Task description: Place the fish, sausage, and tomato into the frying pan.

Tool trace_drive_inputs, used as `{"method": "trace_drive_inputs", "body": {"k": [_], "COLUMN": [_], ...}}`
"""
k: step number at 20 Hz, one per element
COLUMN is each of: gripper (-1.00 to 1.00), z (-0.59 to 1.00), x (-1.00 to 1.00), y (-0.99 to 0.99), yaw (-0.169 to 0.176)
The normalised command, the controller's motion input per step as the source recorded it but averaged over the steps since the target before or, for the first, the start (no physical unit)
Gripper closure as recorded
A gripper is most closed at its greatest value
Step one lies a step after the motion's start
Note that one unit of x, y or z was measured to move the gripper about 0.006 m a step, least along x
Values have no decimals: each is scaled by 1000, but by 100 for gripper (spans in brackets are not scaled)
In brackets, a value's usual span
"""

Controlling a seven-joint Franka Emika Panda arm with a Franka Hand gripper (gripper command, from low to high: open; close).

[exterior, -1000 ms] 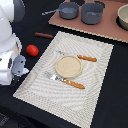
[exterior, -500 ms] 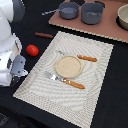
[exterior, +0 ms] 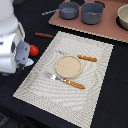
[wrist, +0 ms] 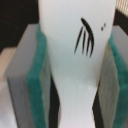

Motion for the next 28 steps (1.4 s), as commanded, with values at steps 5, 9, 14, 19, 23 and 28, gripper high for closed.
{"method": "trace_drive_inputs", "body": {"k": [5, 9, 14, 19, 23, 28], "gripper": [100, 100, 100, 100, 100, 100], "z": [1000, 954, 626, 178, -81, -336], "x": [507, 416, 270, 181, 84, 1], "y": [879, 986, 1000, 1000, 1000, 996], "yaw": [5, 0, 0, 0, 0, 1]}}
